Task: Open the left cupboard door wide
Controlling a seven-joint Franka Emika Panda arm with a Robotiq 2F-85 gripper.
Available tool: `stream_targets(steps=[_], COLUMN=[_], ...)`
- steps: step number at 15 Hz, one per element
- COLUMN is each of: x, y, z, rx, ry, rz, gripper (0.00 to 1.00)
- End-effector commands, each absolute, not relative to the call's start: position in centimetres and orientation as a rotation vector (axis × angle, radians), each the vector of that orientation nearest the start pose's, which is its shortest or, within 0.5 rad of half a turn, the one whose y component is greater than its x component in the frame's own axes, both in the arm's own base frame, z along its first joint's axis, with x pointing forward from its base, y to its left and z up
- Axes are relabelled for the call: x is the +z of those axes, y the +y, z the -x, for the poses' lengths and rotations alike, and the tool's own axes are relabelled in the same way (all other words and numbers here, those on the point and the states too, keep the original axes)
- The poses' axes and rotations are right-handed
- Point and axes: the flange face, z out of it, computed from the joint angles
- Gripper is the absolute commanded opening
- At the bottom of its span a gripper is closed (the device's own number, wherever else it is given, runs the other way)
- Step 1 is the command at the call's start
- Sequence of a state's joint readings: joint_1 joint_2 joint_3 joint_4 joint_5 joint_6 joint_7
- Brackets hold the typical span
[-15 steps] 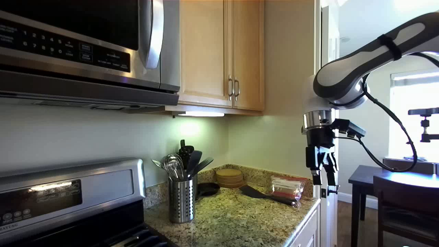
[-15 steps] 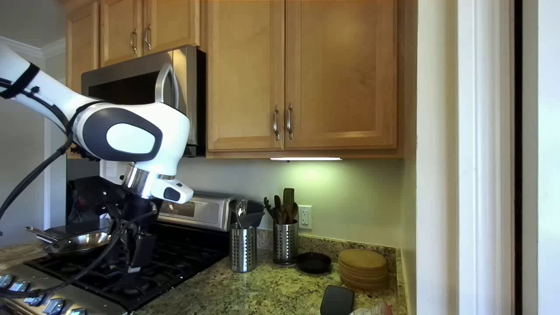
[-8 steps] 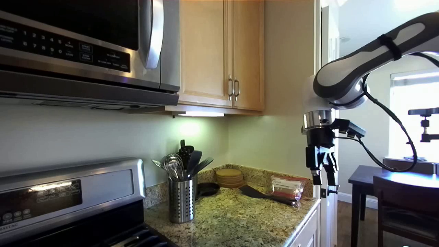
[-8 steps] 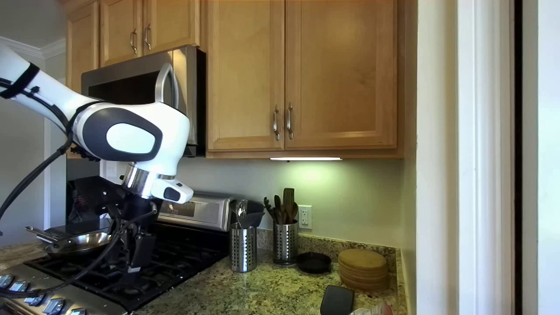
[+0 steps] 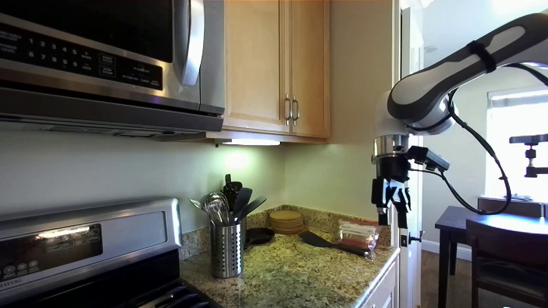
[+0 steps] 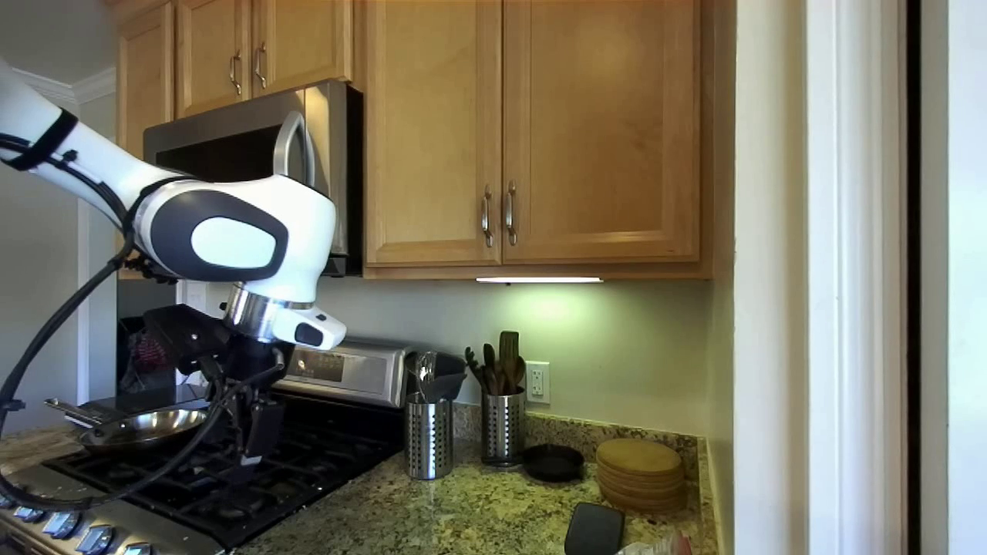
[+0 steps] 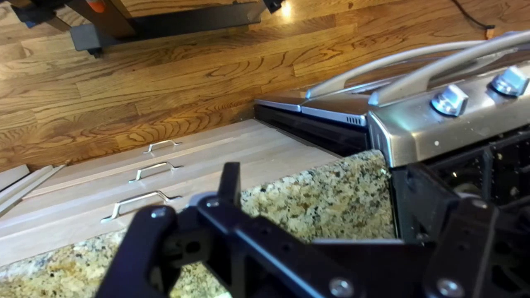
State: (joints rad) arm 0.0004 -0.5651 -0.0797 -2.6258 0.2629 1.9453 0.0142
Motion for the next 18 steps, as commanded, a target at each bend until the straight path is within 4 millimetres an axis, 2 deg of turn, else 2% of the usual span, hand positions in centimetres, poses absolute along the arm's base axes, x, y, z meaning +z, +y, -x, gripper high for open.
stream_targets(steps=[1,5,8,11,12,14,18], x=[44.3,48.4,51.3,53.3,52.6,53.3,53.2], y=[-1.0,-2.2,-2.6,-2.7,-2.6,-2.5,-2.5], z=[-39.4,-43.6,-46.2,-48.1,-46.6,-47.5,-47.9], rx=[0.016,-0.233,-0.386,-0.467,-0.424,-0.442,-0.439], ry=[0.367,0.410,0.359,0.307,0.336,0.325,0.321], rz=[2.767,2.734,2.762,2.804,2.778,2.785,2.790], gripper=[1.00,1.00,1.00,1.00,1.00,1.00,1.00])
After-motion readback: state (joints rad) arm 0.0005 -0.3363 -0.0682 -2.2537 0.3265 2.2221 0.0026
